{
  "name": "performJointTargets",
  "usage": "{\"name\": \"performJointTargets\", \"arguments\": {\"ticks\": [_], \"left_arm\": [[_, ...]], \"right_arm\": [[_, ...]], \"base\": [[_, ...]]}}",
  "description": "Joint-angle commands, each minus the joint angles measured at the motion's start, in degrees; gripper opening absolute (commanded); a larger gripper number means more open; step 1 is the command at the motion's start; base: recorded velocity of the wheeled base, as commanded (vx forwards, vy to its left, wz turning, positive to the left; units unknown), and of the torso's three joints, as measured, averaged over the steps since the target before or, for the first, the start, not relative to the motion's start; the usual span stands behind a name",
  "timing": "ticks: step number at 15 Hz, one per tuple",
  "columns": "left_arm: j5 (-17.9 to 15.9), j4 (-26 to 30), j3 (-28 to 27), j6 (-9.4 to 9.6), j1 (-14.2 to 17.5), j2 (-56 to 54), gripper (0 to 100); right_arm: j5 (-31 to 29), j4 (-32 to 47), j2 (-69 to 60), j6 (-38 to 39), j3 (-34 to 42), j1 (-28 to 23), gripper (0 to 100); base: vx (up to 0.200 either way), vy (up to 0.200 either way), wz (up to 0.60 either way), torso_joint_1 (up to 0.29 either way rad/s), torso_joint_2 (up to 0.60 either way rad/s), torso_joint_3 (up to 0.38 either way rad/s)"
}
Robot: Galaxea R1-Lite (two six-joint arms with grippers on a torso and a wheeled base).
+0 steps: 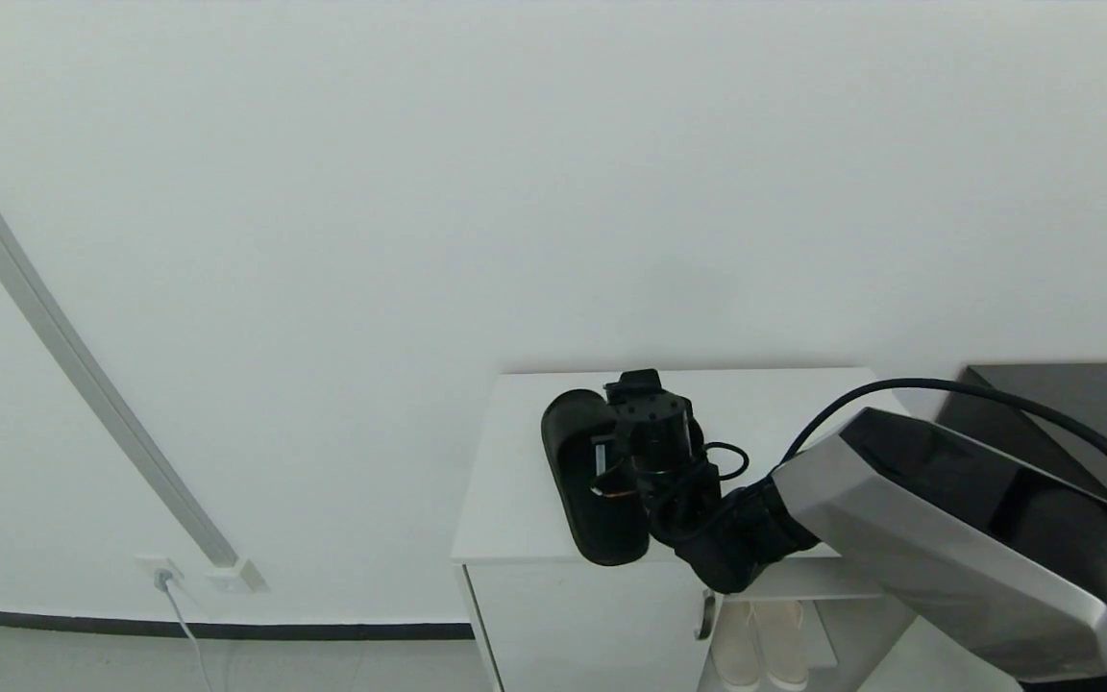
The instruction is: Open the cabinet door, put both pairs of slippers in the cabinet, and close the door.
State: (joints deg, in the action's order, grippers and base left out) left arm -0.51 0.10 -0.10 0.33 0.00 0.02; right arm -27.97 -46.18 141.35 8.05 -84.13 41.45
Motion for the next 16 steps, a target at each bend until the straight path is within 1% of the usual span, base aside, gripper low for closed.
{"name": "performJointTargets", "arguments": {"ticks": [1,3,4,5,8,10,12,16], "left_arm": [[-0.02,-0.01,0.01,0.02,0.0,-0.02,0],[-0.02,-0.01,0.01,0.02,0.0,-0.02,0],[-0.1,-0.01,0.01,0.02,0.0,-0.02,0],[-0.1,0.08,0.01,0.11,0.0,-0.02,0],[-0.19,-0.01,0.01,0.11,0.0,-0.02,0],[-0.1,0.08,0.01,0.11,0.0,0.06,0],[-0.19,-0.01,0.01,0.11,0.0,-0.02,0],[-0.19,-0.01,0.01,0.02,0.0,-0.02,0]], "right_arm": [[0.28,-1.02,-4.59,-0.22,4.15,0.21,0],[2.48,-2.6,-10.39,-1.81,11.09,0.3,0],[5.29,-4.62,-16.19,-2.95,18.21,0.3,0],[6.87,-5.33,-20.68,-3.12,23.39,0.65,0],[11.44,-5.33,-32.54,-3.04,35.88,2.23,0],[14.17,-5.24,-38.17,-2.95,42.73,3.38,0],[15.92,-5.15,-40.89,-2.51,47.21,4.61,0],[16.1,-5.24,-39.48,-2.51,48.0,4.78,0]], "base": [[0.0,0.0,0.0,0.0,0.0,0.0],[0.0,0.0,0.0,0.0,0.0,0.0],[0.0,0.0,0.0,0.0,0.0,0.0],[0.0,0.0,0.0,0.0,0.0,0.0],[0.0,0.0,0.0,0.0,0.0,0.0],[0.0,0.0,0.0,0.0,0.0,0.0],[0.0,0.0,0.0,0.0,0.0,0.0],[0.0,0.0,0.0,0.0,0.0,0.0]]}}
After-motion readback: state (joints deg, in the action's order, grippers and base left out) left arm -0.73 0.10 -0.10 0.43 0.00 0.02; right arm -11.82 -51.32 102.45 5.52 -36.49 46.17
